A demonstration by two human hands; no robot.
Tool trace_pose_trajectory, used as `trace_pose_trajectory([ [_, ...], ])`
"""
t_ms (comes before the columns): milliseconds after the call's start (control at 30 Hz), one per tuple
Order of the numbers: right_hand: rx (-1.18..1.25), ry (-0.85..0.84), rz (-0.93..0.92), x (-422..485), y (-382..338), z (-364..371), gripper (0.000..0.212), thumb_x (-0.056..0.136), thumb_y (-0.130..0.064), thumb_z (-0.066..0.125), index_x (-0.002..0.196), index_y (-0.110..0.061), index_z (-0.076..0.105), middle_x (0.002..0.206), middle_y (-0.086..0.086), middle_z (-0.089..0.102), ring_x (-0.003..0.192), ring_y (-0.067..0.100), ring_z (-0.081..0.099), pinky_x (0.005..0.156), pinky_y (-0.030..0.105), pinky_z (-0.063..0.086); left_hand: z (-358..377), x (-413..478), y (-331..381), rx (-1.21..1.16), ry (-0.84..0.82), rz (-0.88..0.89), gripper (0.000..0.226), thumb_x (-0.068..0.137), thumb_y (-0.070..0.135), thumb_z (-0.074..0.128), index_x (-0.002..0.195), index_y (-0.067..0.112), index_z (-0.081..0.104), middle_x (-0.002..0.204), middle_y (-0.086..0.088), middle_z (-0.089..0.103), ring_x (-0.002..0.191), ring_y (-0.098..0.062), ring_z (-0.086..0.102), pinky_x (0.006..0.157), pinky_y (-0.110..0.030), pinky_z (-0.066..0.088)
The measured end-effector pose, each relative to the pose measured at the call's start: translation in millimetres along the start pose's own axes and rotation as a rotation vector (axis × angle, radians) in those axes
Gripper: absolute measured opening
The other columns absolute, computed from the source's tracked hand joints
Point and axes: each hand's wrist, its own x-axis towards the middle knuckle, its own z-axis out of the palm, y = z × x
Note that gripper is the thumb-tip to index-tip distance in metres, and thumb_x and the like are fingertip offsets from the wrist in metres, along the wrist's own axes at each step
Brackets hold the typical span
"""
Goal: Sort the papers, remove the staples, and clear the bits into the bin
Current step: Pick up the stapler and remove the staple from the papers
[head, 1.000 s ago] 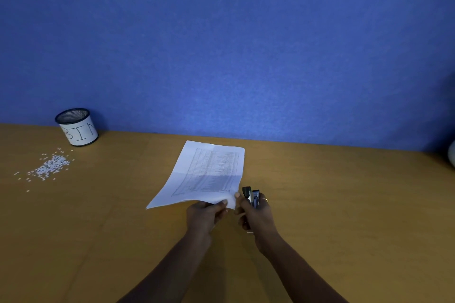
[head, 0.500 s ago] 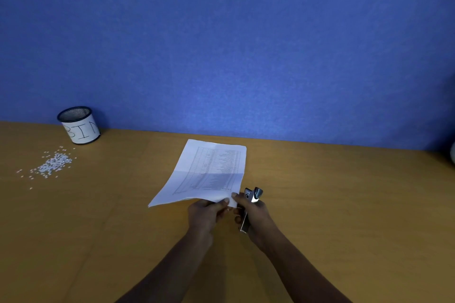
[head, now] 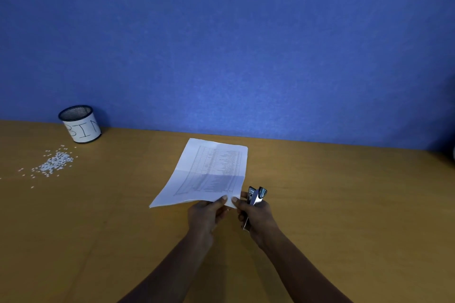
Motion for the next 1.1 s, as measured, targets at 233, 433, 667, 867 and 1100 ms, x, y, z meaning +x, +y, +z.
trace_pose_trajectory([
  [233,0.050,-0.054,0.052,0.9,1.8,-4.9,0.012,0.081,-0.013,0.069,0.089,-0.007,0.062,0.053,-0.001,0.052,0.040,0.008,0.045,0.039,0.018,0.037,1.4,-3.7,4.0,0.003,0.021,0.013,0.015,0.073,-0.010,0.069,0.082,0.001,0.064,0.084,-0.013,0.066,0.076,-0.025,0.065,0.054,-0.021,0.057],
  [433,0.079,-0.151,0.277,3.2,4.6,-12.9,0.048,0.086,-0.059,0.047,0.094,-0.014,0.062,0.068,0.002,0.051,0.045,0.011,0.043,0.041,0.020,0.033,0.9,-3.0,4.8,0.059,0.024,0.053,0.013,0.072,-0.011,0.070,0.079,0.000,0.066,0.080,-0.008,0.066,0.072,-0.022,0.064,0.053,-0.021,0.057],
  [667,0.114,-0.249,0.264,-3.3,0.2,-12.0,0.047,0.091,-0.052,0.041,0.075,-0.013,0.064,0.055,0.001,0.053,0.046,0.012,0.047,0.044,0.022,0.034,0.2,-1.3,3.8,0.103,0.036,0.092,0.013,0.072,-0.010,0.071,0.079,-0.001,0.066,0.081,-0.009,0.066,0.070,-0.022,0.064,0.049,-0.018,0.054],
  [867,0.120,-0.269,0.230,-1.7,-1.6,-11.4,0.040,0.085,-0.051,0.052,0.095,-0.015,0.065,0.062,-0.001,0.057,0.050,0.010,0.051,0.048,0.021,0.040,-0.8,-0.3,2.4,0.124,0.044,0.117,0.015,0.072,-0.010,0.071,0.084,-0.004,0.066,0.082,-0.010,0.068,0.071,-0.023,0.064,0.051,-0.019,0.055],
  [1100,0.088,-0.212,0.214,0.2,-3.7,-5.4,0.031,0.083,-0.044,0.062,0.080,-0.013,0.068,0.060,0.001,0.056,0.055,0.013,0.051,0.054,0.024,0.043,1.3,0.0,0.8,0.160,0.064,0.136,0.013,0.070,-0.006,0.074,0.075,0.003,0.065,0.082,-0.012,0.069,0.071,-0.024,0.067,0.054,-0.021,0.055],
])
